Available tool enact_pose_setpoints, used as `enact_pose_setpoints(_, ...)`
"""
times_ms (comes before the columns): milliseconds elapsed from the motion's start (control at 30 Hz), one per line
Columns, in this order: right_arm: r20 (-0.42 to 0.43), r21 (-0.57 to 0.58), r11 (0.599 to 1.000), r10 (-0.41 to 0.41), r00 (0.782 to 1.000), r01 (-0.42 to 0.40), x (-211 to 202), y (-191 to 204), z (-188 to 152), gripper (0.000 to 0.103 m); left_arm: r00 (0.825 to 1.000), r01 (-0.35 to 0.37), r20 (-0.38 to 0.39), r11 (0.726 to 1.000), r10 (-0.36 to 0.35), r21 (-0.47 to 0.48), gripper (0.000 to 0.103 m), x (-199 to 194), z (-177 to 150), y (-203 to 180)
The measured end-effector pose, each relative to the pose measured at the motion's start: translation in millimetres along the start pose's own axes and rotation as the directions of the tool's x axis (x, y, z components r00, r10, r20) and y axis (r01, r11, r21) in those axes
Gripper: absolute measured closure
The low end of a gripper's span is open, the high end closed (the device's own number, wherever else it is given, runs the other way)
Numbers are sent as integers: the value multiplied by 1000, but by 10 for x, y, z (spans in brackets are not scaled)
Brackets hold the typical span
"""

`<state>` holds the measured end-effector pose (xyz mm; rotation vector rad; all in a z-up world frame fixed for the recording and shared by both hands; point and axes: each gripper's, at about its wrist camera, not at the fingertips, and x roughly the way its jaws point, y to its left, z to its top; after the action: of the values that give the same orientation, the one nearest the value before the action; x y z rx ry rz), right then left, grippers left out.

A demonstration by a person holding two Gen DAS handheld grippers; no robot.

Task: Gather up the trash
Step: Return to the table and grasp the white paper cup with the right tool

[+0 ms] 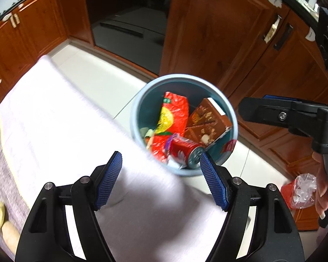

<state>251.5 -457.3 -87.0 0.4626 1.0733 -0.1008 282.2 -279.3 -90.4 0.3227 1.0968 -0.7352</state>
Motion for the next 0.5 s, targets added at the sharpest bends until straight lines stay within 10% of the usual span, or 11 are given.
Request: enact_pose_setpoints(500,-50,-171,983,63,997,-71,127,1326,-369,16,987,-151,35,973,160,-176,28,-768,-894,1193)
